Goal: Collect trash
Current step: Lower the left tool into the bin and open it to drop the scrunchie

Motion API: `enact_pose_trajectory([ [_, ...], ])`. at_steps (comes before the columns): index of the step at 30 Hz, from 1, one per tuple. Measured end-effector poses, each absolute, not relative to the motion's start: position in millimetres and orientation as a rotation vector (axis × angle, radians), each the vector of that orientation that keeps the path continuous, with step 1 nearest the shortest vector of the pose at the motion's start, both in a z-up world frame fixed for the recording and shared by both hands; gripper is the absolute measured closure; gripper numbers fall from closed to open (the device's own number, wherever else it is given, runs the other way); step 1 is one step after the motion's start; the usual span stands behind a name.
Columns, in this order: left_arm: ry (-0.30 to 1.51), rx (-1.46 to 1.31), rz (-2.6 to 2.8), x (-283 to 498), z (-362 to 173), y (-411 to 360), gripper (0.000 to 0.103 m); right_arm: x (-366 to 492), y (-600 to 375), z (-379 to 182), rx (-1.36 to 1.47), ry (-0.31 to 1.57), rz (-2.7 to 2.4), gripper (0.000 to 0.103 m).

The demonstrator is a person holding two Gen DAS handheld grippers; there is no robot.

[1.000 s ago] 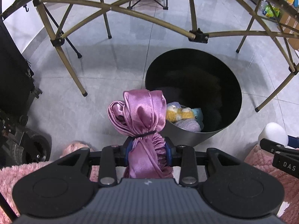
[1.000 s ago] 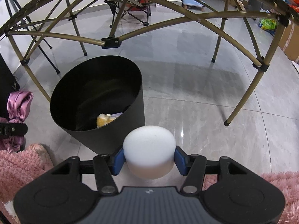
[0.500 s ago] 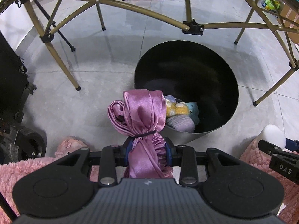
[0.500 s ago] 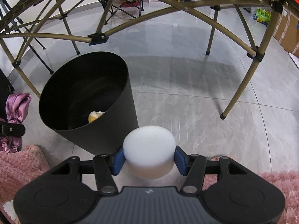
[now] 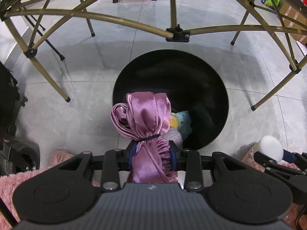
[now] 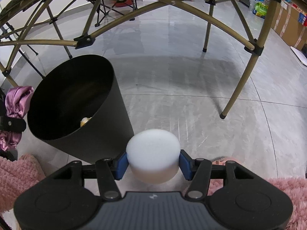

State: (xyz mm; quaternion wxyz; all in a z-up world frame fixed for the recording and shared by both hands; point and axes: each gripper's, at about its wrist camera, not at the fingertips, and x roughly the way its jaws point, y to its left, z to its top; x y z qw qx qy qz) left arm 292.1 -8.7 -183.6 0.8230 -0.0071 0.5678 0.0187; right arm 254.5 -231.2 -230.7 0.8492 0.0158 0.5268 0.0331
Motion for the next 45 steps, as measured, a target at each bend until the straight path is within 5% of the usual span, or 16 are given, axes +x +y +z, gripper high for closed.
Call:
enact_pose_trajectory([
  [35, 1.236, -0.017, 0.053, 365, -195, -55, 0.067, 267, -281, -239, 0.138, 1.086, -0.074, 0.048],
  [38, 1.214, -0.007, 0.062, 364, -192, -55, 0.055, 267, -282, -239, 0.142, 1.086, -0.075, 0.048],
  [40, 1.204, -0.004, 0.078, 363, -191, -54, 0.02, 267, -283, -239, 0.145, 1.086, -0.076, 0.048],
  [42, 1.192, -0.001, 0.105, 362, -189, -53, 0.0, 267, -283, -239, 0.146, 1.086, -0.075, 0.048],
  [45, 1.196, -0.007, 0.117, 361, -188, -50, 0.0, 267, -283, -238, 0.147, 1.085, -0.074, 0.048],
])
